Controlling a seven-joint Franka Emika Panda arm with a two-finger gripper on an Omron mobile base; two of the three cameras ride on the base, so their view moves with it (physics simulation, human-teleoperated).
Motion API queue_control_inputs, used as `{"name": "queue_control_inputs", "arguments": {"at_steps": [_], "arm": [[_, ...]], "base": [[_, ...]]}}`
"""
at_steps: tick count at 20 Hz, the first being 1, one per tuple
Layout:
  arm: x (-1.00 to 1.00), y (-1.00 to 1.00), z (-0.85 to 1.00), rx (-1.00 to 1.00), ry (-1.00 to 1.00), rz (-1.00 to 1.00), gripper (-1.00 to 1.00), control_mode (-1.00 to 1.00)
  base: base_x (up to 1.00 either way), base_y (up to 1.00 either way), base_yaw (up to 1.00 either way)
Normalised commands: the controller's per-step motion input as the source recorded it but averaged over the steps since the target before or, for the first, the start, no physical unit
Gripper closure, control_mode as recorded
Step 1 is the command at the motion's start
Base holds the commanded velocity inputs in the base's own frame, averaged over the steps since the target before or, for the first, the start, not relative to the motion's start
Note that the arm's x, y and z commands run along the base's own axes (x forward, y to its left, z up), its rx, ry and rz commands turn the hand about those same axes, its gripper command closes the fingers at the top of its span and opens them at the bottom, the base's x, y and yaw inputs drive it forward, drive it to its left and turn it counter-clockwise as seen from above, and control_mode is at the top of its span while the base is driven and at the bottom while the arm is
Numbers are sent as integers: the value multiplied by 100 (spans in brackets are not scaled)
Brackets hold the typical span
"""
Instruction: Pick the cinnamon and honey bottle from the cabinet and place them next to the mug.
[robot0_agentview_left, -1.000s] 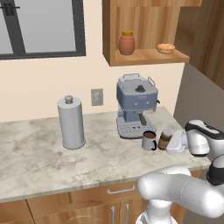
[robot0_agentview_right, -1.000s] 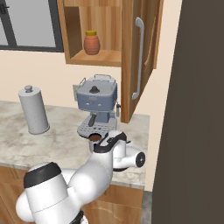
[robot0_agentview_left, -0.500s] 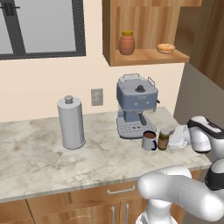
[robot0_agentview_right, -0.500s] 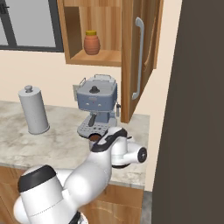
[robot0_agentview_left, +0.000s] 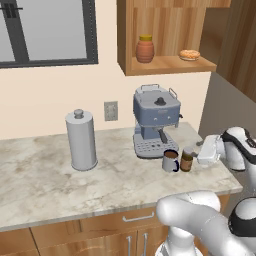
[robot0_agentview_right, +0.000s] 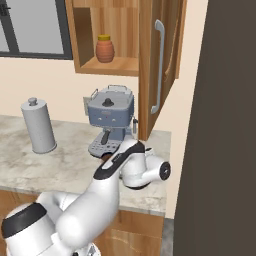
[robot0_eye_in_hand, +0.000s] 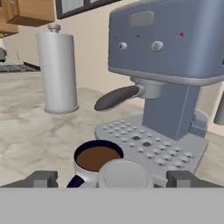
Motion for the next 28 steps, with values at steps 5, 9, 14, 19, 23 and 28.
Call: {"name": "queue_control_inputs", "arguments": {"at_steps": [5,9,14,19,23,28], "arm": [[-35,29,54,0,0,-7,-100,-100],[-44,35,33,0,0,-16,-100,-100],[-32,35,25,0,5,-27,-100,-100],[-29,11,79,0,7,-26,-100,-100],[-41,23,100,0,1,-12,-100,-100],[-63,7,100,0,5,-9,-100,-100]], "base": [[0,0,0],[0,0,0],[0,0,0],[0,0,0],[0,0,0],[0,0,0]]}}
